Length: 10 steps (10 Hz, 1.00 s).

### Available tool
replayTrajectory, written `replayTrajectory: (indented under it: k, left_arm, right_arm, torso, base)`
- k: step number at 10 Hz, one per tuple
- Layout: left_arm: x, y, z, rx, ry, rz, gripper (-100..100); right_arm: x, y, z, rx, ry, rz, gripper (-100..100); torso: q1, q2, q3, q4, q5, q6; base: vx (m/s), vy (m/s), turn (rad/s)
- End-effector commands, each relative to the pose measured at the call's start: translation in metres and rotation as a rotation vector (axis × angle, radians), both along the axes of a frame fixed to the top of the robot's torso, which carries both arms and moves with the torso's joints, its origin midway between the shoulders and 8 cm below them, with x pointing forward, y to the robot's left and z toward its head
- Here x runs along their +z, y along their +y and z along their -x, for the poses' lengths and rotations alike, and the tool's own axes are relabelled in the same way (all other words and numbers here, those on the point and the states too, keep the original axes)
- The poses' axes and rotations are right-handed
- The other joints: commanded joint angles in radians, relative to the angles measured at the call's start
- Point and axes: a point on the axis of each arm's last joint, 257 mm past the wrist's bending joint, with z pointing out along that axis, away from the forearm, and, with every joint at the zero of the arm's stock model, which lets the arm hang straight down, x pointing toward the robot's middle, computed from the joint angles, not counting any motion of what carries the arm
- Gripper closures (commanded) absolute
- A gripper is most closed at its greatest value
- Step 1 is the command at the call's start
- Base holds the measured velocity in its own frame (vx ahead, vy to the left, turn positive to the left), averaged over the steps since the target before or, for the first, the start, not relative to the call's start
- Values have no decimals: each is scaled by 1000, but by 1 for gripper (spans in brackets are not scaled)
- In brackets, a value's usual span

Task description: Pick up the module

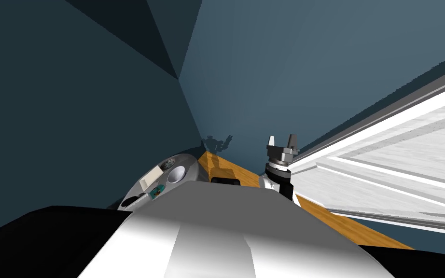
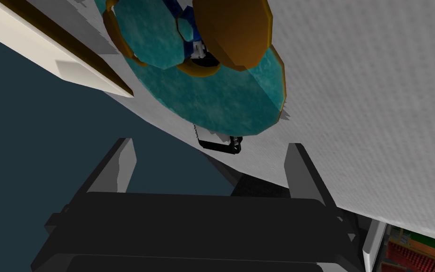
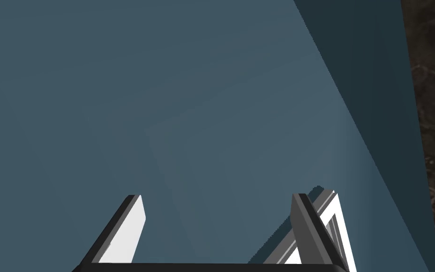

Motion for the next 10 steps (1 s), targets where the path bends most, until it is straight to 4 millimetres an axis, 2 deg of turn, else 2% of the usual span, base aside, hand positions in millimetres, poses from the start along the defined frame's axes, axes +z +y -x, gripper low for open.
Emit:
replayTrajectory:
  k: [1, 2, 3, 4, 5, 6, 10]
  left_arm:
    - [-3, 0, -16, -29, 3, 3, -100]
    - [-3, 0, -16, -42, 16, 2, -100]
    - [-5, -1, -31, -44, -4, 9, -100]
    - [-5, -1, -36, -67, 10, 8, -100]
    - [-5, -1, -31, -54, 3, 6, -100]
    - [-5, -1, -32, -58, 6, 6, 100]
    - [-6, -1, -31, -55, 5, 7, 100]
  right_arm:
    - [0, 0, 0, 0, 0, 0, 0]
    - [0, 0, 0, 0, 0, 0, 0]
    - [0, 0, 0, 0, 0, 0, 0]
    - [0, 0, 0, 0, 0, 0, 0]
    - [0, 0, 0, 0, 0, 0, 0]
    - [0, 0, 0, 0, 0, 0, 0]
    - [0, 0, 0, 0, 0, 0, 0]
  torso:
    - [0, 0, 0, 0, 0, 0]
    - [0, 0, 0, 0, 0, 1]
    - [1, 0, 0, 0, 1, 1]
    - [2, 0, 0, 0, 2, 0]
    - [3, 0, 0, 0, 2, 0]
    - [3, 1, 0, 0, 2, 0]
    - [4, 0, 0, 0, 2, 2]
  base:
    - [8, 0, 101]
    - [0, 0, 0]
    - [7, 6, 162]
    - [7, 2, 110]
    - [0, 0, 0]
    - [0, 0, 0]
    - [-1, -1, 5]
